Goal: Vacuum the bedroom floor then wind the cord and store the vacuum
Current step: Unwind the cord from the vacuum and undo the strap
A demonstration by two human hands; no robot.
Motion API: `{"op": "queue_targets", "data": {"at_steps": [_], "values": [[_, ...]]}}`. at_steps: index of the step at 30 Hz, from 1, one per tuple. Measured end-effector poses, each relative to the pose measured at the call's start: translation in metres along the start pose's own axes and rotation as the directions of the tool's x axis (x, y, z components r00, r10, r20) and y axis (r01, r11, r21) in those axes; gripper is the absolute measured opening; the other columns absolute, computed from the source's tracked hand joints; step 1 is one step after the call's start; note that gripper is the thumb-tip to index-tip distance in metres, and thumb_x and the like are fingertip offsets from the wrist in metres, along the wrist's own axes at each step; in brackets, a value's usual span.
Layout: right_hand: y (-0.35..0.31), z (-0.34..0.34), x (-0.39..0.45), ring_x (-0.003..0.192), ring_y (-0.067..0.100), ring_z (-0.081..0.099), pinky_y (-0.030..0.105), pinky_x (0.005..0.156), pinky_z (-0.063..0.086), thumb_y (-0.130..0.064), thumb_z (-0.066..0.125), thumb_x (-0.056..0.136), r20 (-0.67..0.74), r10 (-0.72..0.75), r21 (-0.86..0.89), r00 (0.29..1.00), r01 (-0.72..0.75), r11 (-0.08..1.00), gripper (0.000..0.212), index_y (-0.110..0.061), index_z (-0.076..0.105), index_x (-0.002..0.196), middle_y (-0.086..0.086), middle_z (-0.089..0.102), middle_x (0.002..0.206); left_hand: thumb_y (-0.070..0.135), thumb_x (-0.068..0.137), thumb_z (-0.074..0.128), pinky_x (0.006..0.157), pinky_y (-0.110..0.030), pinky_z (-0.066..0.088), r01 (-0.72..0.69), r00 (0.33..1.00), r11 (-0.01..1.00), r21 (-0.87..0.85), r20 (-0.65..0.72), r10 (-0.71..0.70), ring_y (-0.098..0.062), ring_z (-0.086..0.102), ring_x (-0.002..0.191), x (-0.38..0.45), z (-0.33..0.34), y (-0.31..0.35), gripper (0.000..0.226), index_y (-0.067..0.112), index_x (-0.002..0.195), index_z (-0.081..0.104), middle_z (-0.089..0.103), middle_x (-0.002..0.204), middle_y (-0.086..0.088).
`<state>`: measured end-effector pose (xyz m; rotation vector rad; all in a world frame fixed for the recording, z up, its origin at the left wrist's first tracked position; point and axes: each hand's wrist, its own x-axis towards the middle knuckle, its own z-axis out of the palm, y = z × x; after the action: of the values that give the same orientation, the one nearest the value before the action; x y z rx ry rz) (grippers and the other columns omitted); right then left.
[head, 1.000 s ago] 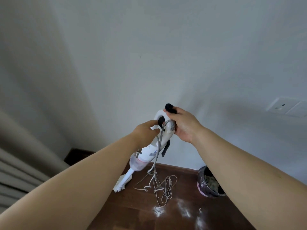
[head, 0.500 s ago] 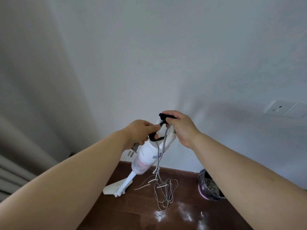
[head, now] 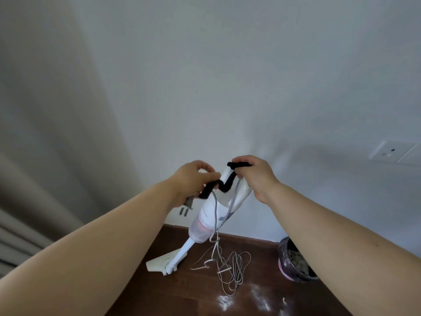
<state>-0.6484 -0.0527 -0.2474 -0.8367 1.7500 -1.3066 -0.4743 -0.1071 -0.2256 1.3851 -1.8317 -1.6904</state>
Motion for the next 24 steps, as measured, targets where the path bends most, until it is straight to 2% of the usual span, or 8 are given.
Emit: {"op": "queue_targets", "data": {"at_steps": [3, 6, 9, 11, 15, 19, 21, 24], "values": [[-0.007, 0.001, -0.004, 0.085, 0.014, 0.054, 0.022, 0.064, 0.038, 0.01, 0.044, 0.077, 0.122, 0.049, -0.001, 0.991, -0.049, 0.999, 0.048, -0.02, 0.069, 0.105, 0.0, 0.066, 0.094, 0.03, 0.087, 0.068, 0.048, -0.022, 0.036, -0.047, 0.994, 0.996, -0.073, -0.104, 0.039, -0.017, 0.046, 0.06, 0.003, 0.017, 0.018, 0.009, 0.023, 0.093, 0.069, 0.073, 0.088, -0.01], [-0.008, -0.004, -0.006, 0.084, 0.017, 0.05, 0.022, 0.062, 0.035, 0.015, 0.04, 0.072, 0.286, 0.017, -0.042, 0.958, -0.005, 0.999, 0.06, -0.018, 0.067, 0.115, 0.001, 0.066, 0.094, 0.033, 0.086, 0.067, 0.055, -0.025, 0.037, -0.015, 0.988, 0.998, -0.057, -0.157, 0.006, -0.019, 0.04, 0.061, 0.006, 0.03, 0.034, 0.017, 0.018, 0.08, 0.071, 0.066, 0.075, -0.002], [-0.001, -0.01, -0.004, 0.098, 0.02, 0.058, 0.026, 0.075, 0.044, 0.004, 0.06, 0.075, 0.385, -0.011, -0.009, 0.923, 0.015, 1.0, 0.05, -0.02, 0.064, 0.119, 0.003, 0.069, 0.108, 0.02, 0.085, 0.065, 0.052, -0.024, 0.032, 0.091, 0.985, 0.996, -0.007, -0.147, -0.091, -0.018, 0.035, 0.053, 0.011, 0.036, 0.043, 0.009, 0.012, 0.087, 0.07, 0.051, 0.065, -0.003], [0.002, -0.013, -0.004, 0.105, 0.021, 0.06, 0.034, 0.091, 0.043, -0.02, 0.069, 0.079, 0.376, -0.027, 0.047, 0.926, 0.011, 0.999, 0.039, -0.021, 0.065, 0.117, 0.003, 0.069, 0.109, 0.016, 0.083, 0.065, 0.052, -0.023, 0.032, 0.068, 0.985, 0.996, 0.052, -0.165, -0.059, -0.017, 0.036, 0.051, 0.016, 0.037, 0.041, 0.01, 0.01, 0.087, 0.071, 0.051, 0.062, -0.002], [0.001, -0.017, -0.004, 0.09, 0.022, 0.06, 0.033, 0.091, 0.043, -0.027, 0.044, 0.1, 0.343, 0.002, 0.275, 0.939, -0.103, 0.956, 0.037, 0.003, 0.062, 0.112, 0.011, 0.066, 0.093, 0.027, 0.087, 0.064, 0.052, -0.022, 0.035, -0.051, 0.984, 0.97, 0.239, -0.155, 0.09, -0.009, 0.047, 0.055, 0.019, 0.037, 0.038, 0.015, 0.019, 0.074, 0.07, 0.066, 0.069, 0.009], [-0.006, -0.009, 0.0, 0.084, 0.028, 0.062, 0.04, 0.086, 0.045, -0.043, 0.058, 0.087, 0.257, 0.066, 0.253, 0.964, -0.133, 0.958, 0.037, -0.008, 0.066, 0.095, 0.012, 0.066, 0.088, 0.022, 0.091, 0.057, 0.046, -0.016, 0.035, -0.145, 0.985, 0.911, 0.386, -0.031, 0.17, -0.002, 0.047, 0.047, 0.02, 0.04, 0.039, 0.015, 0.015, 0.078, 0.059, 0.052, 0.064, 0.006], [-0.006, -0.007, 0.004, 0.083, 0.031, 0.064, 0.045, 0.087, 0.047, -0.036, 0.058, 0.087, 0.216, 0.085, 0.28, 0.973, -0.145, 0.949, 0.038, -0.003, 0.064, 0.104, 0.016, 0.066, 0.093, 0.016, 0.094, 0.054, 0.043, -0.01, 0.033, -0.185, 0.982, 0.925, 0.332, 0.018, 0.19, 0.001, 0.046, 0.041, 0.019, 0.04, 0.039, 0.016, 0.013, 0.079, 0.056, 0.049, 0.063, 0.005], [-0.006, -0.005, 0.004, 0.078, 0.028, 0.065, 0.044, 0.087, 0.052, -0.012, 0.052, 0.096, 0.153, 0.112, 0.335, 0.982, -0.159, 0.929, 0.014, -0.002, 0.061, 0.101, 0.015, 0.065, 0.09, 0.017, 0.096, 0.048, 0.052, -0.02, 0.033, -0.172, 0.985, 0.894, 0.414, 0.06, 0.162, -0.009, 0.042, 0.056, 0.024, 0.036, 0.038, 0.019, 0.013, 0.079, 0.054, 0.046, 0.069, 0.003]]}}
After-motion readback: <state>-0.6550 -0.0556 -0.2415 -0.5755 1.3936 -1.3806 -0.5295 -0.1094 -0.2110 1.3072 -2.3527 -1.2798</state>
